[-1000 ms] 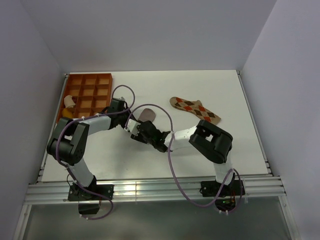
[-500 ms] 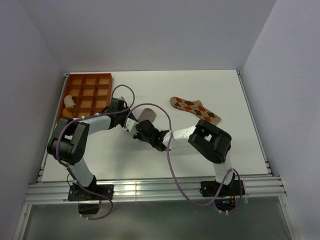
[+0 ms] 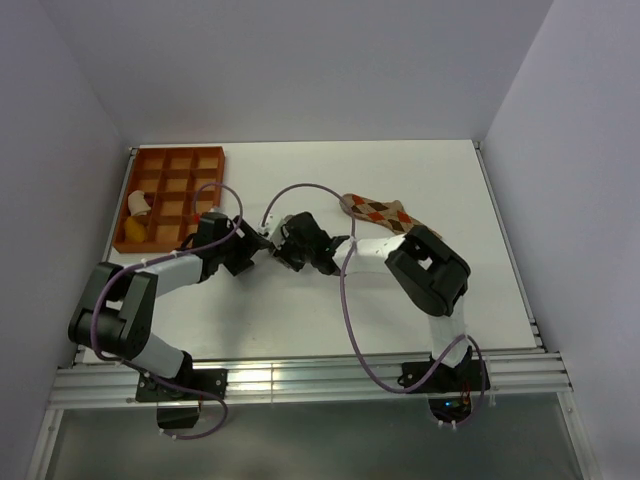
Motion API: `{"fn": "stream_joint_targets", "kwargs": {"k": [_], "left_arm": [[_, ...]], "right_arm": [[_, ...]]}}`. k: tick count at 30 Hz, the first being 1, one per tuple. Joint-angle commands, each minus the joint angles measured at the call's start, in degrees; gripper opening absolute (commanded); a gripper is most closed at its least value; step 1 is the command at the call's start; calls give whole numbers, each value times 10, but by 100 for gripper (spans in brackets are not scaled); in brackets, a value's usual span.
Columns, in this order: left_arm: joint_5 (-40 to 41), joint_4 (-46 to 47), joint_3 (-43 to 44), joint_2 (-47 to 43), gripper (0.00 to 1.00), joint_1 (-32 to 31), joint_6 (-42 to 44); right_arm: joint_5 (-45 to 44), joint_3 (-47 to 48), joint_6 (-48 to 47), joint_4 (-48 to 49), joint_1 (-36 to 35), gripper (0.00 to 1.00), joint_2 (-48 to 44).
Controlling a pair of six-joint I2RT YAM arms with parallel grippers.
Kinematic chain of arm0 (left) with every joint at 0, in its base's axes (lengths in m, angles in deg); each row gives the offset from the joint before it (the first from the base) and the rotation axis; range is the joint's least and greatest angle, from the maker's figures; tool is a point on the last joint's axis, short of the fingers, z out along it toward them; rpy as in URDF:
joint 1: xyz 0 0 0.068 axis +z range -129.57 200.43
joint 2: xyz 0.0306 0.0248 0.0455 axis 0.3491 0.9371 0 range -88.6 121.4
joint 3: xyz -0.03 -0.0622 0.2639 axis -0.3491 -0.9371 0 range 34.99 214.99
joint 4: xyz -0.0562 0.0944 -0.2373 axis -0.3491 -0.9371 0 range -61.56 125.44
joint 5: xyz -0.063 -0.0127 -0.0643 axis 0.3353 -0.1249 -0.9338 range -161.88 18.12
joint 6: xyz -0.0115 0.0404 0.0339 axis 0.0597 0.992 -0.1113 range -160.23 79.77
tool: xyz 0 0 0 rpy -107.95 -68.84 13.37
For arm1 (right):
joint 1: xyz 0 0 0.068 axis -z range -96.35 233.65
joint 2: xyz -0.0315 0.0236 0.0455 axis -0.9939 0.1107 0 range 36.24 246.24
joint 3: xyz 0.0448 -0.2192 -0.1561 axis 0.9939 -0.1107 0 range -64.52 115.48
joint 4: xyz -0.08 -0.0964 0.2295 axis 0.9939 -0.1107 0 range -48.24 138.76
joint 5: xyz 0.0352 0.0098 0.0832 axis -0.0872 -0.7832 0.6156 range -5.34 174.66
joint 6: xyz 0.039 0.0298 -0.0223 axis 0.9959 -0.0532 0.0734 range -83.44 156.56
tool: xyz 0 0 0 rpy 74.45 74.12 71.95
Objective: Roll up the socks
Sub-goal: Roll the sock at the center of the board.
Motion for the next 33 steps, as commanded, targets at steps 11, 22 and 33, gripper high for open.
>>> {"fn": "stream_joint_targets", "kwargs": {"k": [11,22,33], "left_arm": [[25,107,-95,-98,81,17,-21],[-15,190,-108,-28,76,12,-36],[1,215,-98,22,74,-10,-42]], "right_arm": [[327,123,129,-189,93,0,100],[468,183,222,-206,149,0,169],[495,255,216,-277,164,0,222]]}}
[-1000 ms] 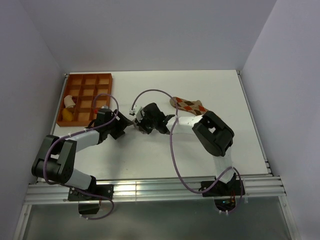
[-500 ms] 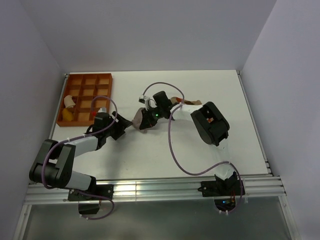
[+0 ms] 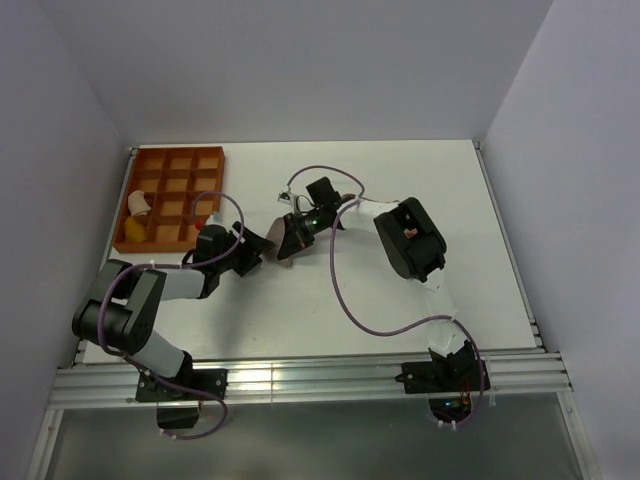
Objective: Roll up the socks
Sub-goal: Roll the sock at the center of the board.
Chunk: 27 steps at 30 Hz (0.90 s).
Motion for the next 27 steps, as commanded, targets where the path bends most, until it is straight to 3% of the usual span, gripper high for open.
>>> {"fn": "stream_joint_targets", "kwargs": {"k": [1,21,27], "left_arm": [[14,-3,4,16,74,-10,-1],[92,-3,-17,52,65,-23,-41],[95,-20,-15,60,52,-29,-45]], "right_arm": [[-9,10,0,-70,3,0,32],[28,51,9,-102,7,0,67],[21,47,26,-86,8,0,67]]}}
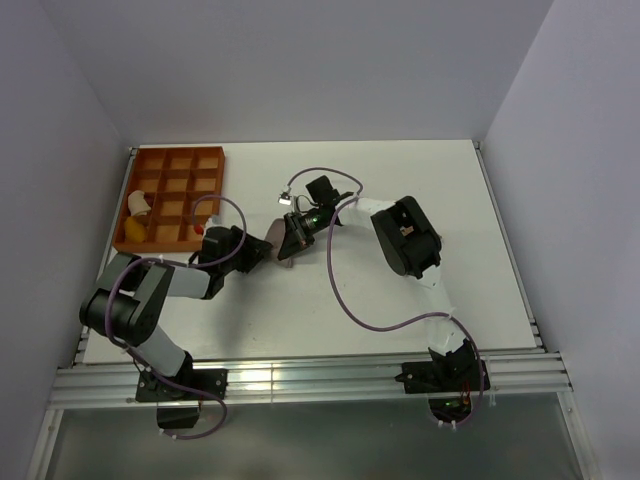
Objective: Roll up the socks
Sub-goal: Roll the sock at the center of the board.
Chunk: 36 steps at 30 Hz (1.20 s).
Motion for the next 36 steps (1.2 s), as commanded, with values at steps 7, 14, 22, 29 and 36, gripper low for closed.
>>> {"fn": "stream_joint_targets", "kwargs": {"k": [7,14,22,29,36], "left_arm": [[33,-98,3,31,10,-11,25],[37,-205,65,37,0,-11,80],[44,-320,153,54,0,-11,135],[49,-394,206,69,0,-13,160],[48,-431,235,80,0,-17,172]], "right_arm": [[-70,-28,2,-14,0,0,6],[-153,-102,-3,39,-2,20,-83],[-330,-255,-40,173,-33,52,-236],[-546,-363,-126,306,-111,68,-346],[-648,-375,-188,368,-187,71,-360]]}}
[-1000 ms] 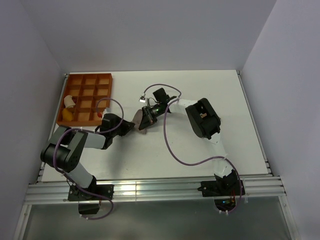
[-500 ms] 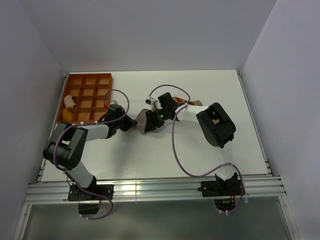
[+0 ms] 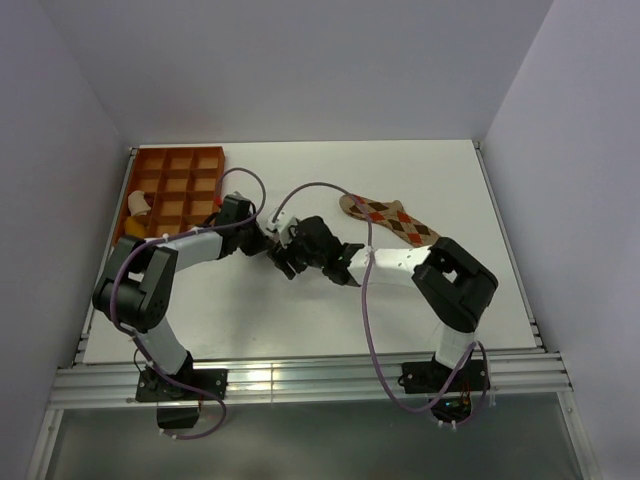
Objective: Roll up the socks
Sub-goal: Roll the sock at the center of the board.
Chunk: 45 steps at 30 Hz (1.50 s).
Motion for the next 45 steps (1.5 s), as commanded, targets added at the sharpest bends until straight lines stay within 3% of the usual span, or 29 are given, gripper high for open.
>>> {"fn": "stream_joint_targets", "kwargs": {"k": [1,12,32,35,40,41,45], "left_arm": [[38,-93,5,25,0,0,38],[23,-99,15,34,0,-3,41],[-10,-86,11,36,0,-8,36],[-19,-79,8,36,0,-8,34],[-30,-71,4,36,0,-10,27],[-30,-66,0,34,0,-10,25],[-44,-51,-7,31,0,-10,18]], "right_arm": [[-87,0,-54,72,-24,71,-15],[-158,13,-103,99,-76,64,50],[-235,52,-106,119,-84,61,150],[-235,60,-106,112,-84,56,156],[-214,69,-103,90,-84,23,161],[-212,71,-103,86,-84,22,163],[-196,79,-97,58,-83,0,167]]}}
